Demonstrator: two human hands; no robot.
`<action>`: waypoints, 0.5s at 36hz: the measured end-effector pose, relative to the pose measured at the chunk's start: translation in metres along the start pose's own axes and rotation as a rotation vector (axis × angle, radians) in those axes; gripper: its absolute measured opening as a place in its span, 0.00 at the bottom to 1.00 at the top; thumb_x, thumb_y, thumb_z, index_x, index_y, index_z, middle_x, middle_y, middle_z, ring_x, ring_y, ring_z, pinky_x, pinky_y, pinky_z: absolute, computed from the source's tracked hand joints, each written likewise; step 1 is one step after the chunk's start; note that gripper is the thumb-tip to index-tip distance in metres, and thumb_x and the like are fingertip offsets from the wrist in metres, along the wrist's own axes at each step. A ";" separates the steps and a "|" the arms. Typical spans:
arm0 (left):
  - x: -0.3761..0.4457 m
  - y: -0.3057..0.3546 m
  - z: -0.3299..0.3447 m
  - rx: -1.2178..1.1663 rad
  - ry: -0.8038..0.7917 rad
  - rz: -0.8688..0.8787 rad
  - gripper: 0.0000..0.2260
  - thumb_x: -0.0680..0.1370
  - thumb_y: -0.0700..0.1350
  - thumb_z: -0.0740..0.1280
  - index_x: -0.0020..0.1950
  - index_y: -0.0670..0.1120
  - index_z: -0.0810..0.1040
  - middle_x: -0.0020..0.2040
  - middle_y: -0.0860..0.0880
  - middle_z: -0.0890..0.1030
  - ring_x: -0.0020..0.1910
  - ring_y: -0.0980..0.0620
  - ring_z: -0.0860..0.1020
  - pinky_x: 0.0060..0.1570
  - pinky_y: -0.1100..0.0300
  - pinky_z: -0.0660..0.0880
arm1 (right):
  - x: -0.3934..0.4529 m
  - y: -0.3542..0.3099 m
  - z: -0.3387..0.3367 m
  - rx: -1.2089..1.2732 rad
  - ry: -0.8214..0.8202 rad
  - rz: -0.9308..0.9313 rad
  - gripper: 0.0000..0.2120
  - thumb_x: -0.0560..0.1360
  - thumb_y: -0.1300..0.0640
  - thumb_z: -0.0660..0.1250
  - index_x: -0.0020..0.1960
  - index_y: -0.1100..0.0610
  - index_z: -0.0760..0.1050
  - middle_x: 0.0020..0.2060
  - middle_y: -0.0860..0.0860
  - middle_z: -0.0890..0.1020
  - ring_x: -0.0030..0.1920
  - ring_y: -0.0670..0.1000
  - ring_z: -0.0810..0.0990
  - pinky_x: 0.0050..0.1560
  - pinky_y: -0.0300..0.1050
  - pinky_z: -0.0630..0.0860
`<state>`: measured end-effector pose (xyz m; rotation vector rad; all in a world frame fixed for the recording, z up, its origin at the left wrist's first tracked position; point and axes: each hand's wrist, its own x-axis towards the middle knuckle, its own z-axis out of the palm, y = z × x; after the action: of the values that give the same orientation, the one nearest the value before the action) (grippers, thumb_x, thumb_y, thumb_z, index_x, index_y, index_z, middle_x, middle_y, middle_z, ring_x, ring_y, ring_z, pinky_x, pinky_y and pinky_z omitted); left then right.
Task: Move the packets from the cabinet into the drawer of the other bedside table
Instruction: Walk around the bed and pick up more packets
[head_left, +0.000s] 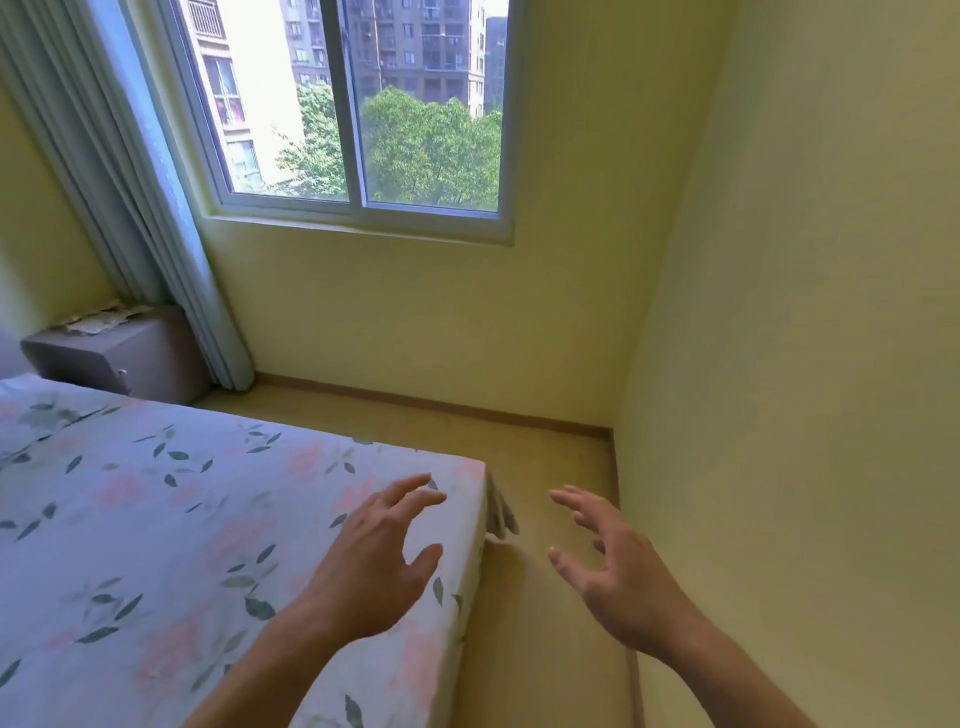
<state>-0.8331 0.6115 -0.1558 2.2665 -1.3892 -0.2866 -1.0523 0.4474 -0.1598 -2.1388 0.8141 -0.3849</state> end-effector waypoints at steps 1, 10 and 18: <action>0.018 0.002 0.004 0.003 0.000 -0.001 0.23 0.79 0.55 0.67 0.74 0.61 0.68 0.77 0.65 0.60 0.75 0.59 0.63 0.73 0.60 0.62 | 0.018 0.008 -0.006 0.000 -0.004 0.004 0.28 0.78 0.50 0.70 0.73 0.34 0.63 0.72 0.31 0.63 0.74 0.39 0.64 0.78 0.50 0.64; 0.175 0.016 0.034 0.005 0.049 -0.092 0.21 0.79 0.54 0.67 0.72 0.62 0.69 0.77 0.64 0.62 0.75 0.57 0.63 0.73 0.57 0.63 | 0.177 0.074 -0.066 0.007 -0.063 -0.063 0.29 0.78 0.49 0.70 0.74 0.34 0.63 0.72 0.31 0.64 0.75 0.39 0.64 0.77 0.50 0.64; 0.259 -0.001 0.021 0.036 0.136 -0.311 0.22 0.79 0.55 0.68 0.72 0.62 0.69 0.76 0.66 0.62 0.75 0.59 0.64 0.73 0.59 0.62 | 0.339 0.084 -0.114 -0.056 -0.214 -0.165 0.29 0.78 0.49 0.71 0.75 0.39 0.65 0.75 0.36 0.66 0.74 0.39 0.65 0.77 0.49 0.65</action>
<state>-0.7200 0.3771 -0.1586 2.4800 -0.9803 -0.2032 -0.8929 0.1160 -0.1516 -2.2600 0.5352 -0.2139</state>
